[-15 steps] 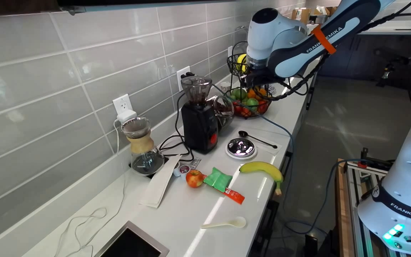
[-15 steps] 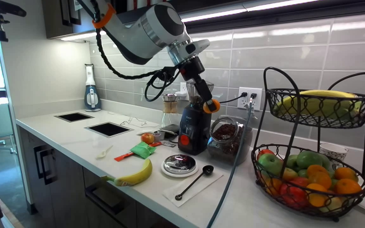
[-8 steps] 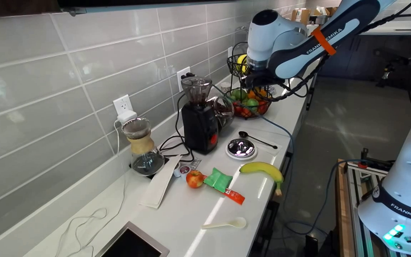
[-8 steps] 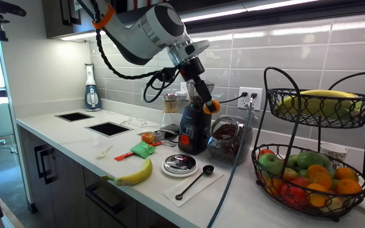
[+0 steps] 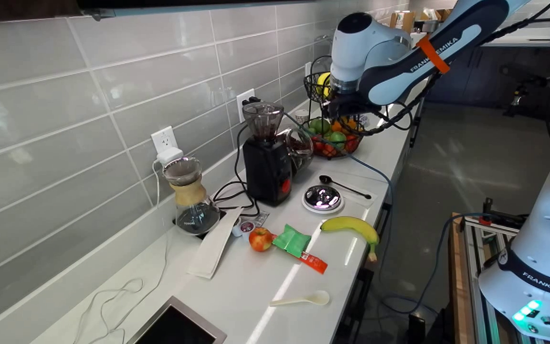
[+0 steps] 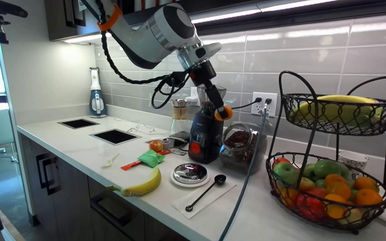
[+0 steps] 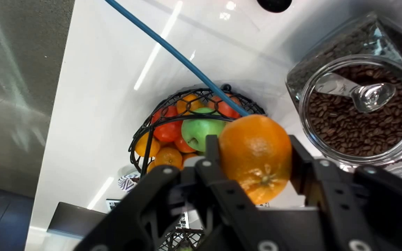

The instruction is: Move the clementine from the counter top to the fruit rack where the other clementines are

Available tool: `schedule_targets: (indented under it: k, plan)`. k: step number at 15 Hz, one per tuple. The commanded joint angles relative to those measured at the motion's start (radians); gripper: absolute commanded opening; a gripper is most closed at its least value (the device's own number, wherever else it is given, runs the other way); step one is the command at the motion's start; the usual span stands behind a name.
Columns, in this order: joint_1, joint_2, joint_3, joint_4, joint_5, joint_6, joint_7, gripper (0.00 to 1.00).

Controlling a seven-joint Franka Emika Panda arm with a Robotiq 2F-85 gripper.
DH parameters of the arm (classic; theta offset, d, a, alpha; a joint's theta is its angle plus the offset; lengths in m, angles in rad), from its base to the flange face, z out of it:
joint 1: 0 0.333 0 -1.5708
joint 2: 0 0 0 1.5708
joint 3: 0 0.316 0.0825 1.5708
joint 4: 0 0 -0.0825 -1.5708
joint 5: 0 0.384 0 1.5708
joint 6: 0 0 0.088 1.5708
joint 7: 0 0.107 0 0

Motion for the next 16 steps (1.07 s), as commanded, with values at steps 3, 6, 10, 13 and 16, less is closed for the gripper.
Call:
schedule_targets:
  k: [3, 6, 10, 13, 16]
  plan:
    - [-0.015, 0.029, -0.004, 0.028, 0.022, -0.003, -0.012, 0.23]
    - [-0.019, 0.056, -0.012, 0.053, 0.037, -0.011, -0.029, 0.23]
    - [-0.029, 0.112, -0.029, 0.103, 0.040, -0.010, -0.022, 0.23]
    - [-0.033, 0.158, -0.049, 0.139, 0.051, 0.004, -0.060, 0.23]
    - [-0.032, 0.207, -0.067, 0.176, 0.082, 0.006, -0.110, 0.23]
